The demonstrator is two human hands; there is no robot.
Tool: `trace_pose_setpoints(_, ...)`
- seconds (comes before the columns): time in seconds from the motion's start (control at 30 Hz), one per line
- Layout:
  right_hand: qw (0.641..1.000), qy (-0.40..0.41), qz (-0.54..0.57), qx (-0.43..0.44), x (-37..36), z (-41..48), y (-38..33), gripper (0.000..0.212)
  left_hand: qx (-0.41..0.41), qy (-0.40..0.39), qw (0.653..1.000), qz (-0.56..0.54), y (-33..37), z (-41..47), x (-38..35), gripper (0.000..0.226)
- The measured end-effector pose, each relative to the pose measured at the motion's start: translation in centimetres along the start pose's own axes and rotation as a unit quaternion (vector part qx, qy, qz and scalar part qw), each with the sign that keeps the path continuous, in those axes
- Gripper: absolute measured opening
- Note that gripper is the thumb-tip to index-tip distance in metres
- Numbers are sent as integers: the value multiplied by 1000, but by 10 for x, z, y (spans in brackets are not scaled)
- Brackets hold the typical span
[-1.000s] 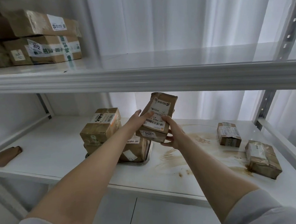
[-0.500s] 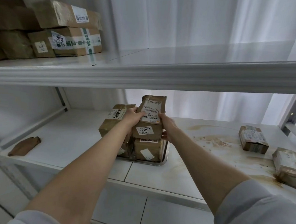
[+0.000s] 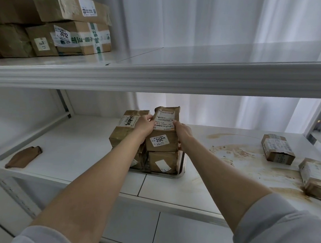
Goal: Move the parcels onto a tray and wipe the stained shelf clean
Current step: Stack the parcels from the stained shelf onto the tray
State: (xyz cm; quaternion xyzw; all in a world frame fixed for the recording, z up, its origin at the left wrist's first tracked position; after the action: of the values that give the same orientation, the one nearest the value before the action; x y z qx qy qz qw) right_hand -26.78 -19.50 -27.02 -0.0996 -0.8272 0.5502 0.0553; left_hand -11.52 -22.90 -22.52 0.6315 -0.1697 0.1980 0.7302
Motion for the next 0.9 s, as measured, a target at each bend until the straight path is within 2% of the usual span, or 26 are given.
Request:
trace_pose_setpoints(0.17,1000,17,-9,12,1,2,0,31,-3,-7,999,-37,-1,1,-5,40)
trace_pose_setpoints(0.37,998,39,-50,25,4,5,1,29,-33,8,999,-12,2,2,-2,35)
trace_pose_setpoints(0.5,998,33,-53,21,4,-2,-2,36,-80,31,994,74,12,0,7,32)
trace_pose_setpoints(0.67,998,-16,-49,-39,2,-17,6,50,-91,47,958,269,5,1,19,51)
trace_pose_setpoints(0.77,996,-37,-41,-71,1,-27,11,49,-78,15,939,334,-6,6,18,43)
trace_pose_setpoints(0.9,996,-29,-53,-70,-5,-29,9,48,-63,-23,934,351,-7,6,17,28)
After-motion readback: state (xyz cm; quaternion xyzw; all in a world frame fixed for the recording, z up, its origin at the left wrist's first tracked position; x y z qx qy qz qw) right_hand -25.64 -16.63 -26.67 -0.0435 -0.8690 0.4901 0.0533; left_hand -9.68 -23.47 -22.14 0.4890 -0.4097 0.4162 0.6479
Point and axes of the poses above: each hand's wrist, its own z-axis towards the middle knuckle, its own x-axis out of the back of the hand, y = z × x, the point moved 9 cm from there along z, towards the middle knuckle, and after that the axes turned 7 degrees about -x, right-handed, at the moved point
